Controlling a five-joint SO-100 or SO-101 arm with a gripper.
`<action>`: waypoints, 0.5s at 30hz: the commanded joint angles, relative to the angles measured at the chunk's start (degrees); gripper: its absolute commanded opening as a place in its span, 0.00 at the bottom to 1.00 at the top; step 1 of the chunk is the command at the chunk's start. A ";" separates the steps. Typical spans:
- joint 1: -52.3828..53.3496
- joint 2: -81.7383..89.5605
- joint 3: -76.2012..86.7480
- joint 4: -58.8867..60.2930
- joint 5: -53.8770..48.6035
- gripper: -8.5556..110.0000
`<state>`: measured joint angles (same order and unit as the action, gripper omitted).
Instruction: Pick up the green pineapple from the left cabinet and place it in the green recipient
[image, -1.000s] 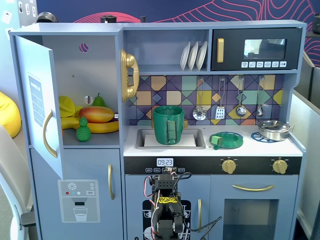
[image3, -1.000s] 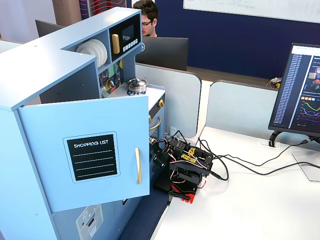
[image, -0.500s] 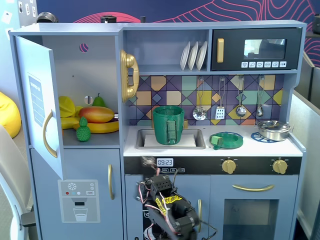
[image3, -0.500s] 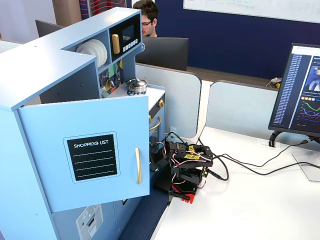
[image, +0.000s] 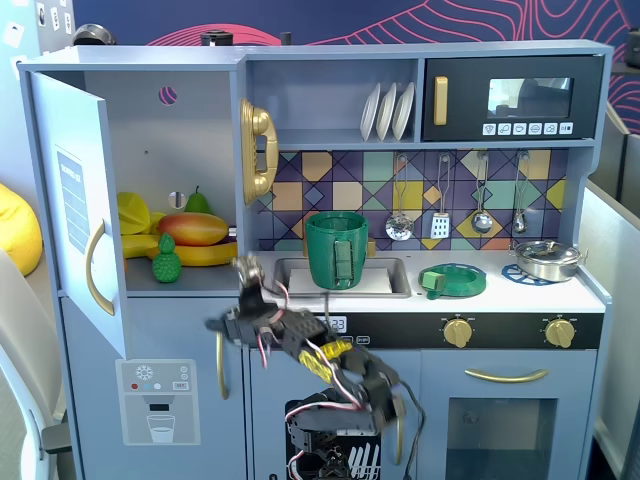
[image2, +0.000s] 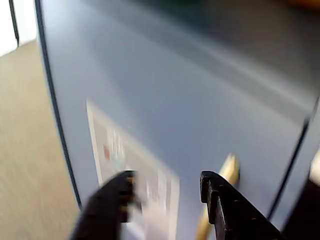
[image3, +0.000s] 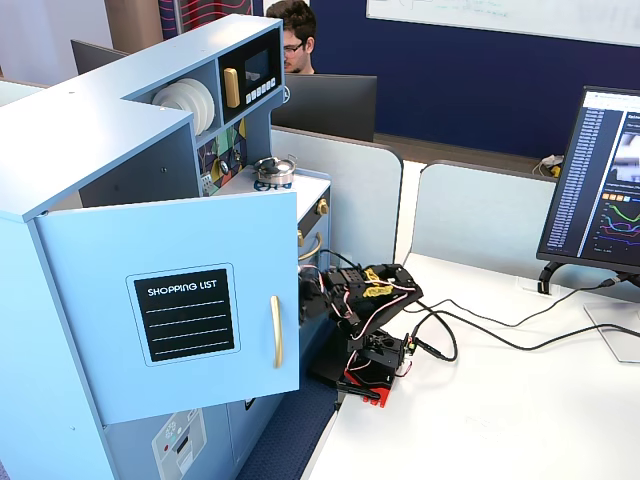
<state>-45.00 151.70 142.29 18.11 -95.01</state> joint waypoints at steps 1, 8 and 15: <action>2.90 -10.46 -13.97 -4.57 2.99 0.31; 4.04 -20.65 -21.45 -10.20 5.89 0.43; 7.29 -33.57 -29.00 -14.33 7.21 0.47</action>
<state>-38.94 122.96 120.50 7.47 -88.77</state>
